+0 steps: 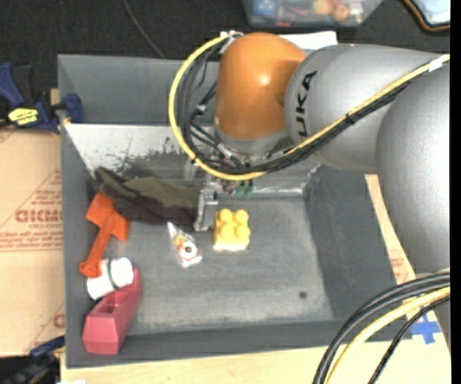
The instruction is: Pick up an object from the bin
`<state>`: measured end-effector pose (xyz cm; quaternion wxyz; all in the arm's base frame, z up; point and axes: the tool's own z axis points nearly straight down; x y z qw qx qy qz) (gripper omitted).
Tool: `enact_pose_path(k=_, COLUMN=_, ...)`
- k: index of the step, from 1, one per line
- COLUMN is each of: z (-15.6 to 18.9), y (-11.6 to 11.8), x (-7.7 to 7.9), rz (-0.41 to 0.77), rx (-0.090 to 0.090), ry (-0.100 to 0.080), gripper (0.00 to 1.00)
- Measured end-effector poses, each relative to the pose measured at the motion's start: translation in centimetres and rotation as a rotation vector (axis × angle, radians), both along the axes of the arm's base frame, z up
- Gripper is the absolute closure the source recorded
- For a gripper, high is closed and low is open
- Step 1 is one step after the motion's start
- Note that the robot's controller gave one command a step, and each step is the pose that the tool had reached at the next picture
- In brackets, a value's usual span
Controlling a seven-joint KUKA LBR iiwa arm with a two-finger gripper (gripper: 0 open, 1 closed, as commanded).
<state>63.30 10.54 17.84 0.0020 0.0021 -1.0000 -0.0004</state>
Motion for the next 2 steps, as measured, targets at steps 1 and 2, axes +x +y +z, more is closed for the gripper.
enact_pose_path(k=1, z=0.4, y=-0.1, x=0.1, rz=-0.003, rx=0.000, ry=-0.006, gripper=0.00)
enact_pose_path(k=2, z=-11.0, y=4.9, x=1.3, rz=-0.137, rx=0.000, ry=-0.003, gripper=0.00)
